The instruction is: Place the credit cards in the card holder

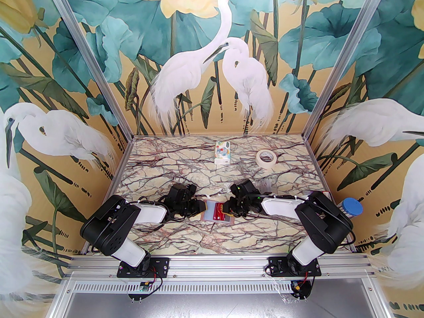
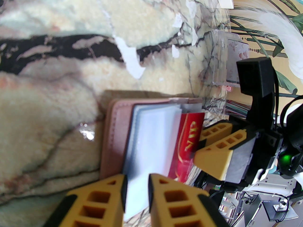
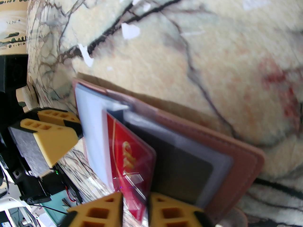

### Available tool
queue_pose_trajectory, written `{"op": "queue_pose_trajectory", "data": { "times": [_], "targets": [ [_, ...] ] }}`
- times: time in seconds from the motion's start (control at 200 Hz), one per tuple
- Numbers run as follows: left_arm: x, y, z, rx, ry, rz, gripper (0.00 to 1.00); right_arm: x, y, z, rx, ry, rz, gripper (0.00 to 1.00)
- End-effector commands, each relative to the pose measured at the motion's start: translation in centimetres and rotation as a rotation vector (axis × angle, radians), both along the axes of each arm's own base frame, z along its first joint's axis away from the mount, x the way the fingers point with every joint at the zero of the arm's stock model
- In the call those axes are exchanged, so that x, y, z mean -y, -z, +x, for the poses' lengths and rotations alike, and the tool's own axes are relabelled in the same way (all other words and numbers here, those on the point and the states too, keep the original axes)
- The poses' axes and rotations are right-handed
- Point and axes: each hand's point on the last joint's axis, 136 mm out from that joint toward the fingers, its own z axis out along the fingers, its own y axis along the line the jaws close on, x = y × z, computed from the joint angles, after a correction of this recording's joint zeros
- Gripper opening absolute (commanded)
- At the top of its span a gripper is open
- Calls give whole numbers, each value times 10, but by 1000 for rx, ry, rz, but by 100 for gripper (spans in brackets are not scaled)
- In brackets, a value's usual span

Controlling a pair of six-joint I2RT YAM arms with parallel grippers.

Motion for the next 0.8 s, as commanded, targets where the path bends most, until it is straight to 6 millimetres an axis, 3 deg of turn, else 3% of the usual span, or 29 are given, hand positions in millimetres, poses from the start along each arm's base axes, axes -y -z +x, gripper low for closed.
{"op": "queue_pose_trajectory", "data": {
  "times": [0.0,0.28,0.795],
  "targets": [
    [-13,30,-15,-86,-21,90,23,0,-11,4,29,-4,-22,31],
    [-14,30,-16,-87,-23,90,23,-1,-18,7,29,1,-40,35],
    [-15,33,-18,-93,-21,98,23,4,1,8,-18,16,-198,35]
  ]
}}
